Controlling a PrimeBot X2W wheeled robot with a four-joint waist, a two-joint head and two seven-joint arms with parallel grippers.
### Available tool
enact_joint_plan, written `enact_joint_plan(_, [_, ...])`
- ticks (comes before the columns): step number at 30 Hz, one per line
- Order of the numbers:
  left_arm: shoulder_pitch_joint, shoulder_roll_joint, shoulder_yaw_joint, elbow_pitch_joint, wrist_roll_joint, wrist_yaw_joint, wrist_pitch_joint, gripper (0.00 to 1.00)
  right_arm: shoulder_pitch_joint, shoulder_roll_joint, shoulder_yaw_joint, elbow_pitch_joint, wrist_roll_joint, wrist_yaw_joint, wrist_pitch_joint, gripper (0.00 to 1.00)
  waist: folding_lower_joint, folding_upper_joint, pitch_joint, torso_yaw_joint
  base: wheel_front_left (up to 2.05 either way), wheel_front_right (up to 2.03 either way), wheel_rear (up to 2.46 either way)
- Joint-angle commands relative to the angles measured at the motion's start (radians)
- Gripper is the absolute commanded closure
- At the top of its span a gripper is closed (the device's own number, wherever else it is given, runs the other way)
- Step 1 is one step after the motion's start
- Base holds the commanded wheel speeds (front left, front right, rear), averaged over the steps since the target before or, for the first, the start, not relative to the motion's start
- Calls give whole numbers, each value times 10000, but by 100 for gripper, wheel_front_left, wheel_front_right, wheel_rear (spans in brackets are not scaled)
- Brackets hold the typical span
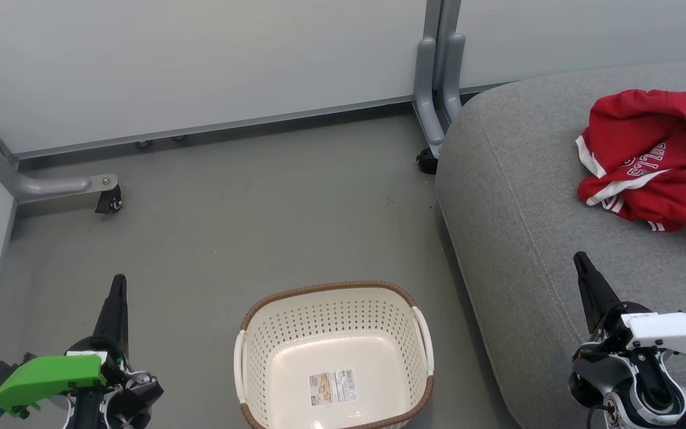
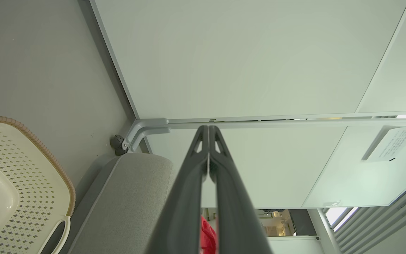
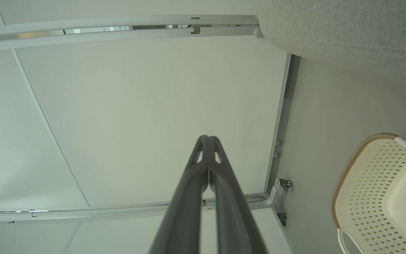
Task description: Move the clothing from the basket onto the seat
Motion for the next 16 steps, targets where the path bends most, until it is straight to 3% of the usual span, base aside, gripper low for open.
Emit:
enact_joint_plan(1, [-175,-22,31,18,64,-45,52,100,-63,12,-39,24,-68,4,72,100,0,0,0,0,0,0,0])
enact_joint_plan(16, [-180,-37,74,18,89,-44,62,100,-67,29,-69,24,-82,4,72,100,0,0,0,0,0,0,0])
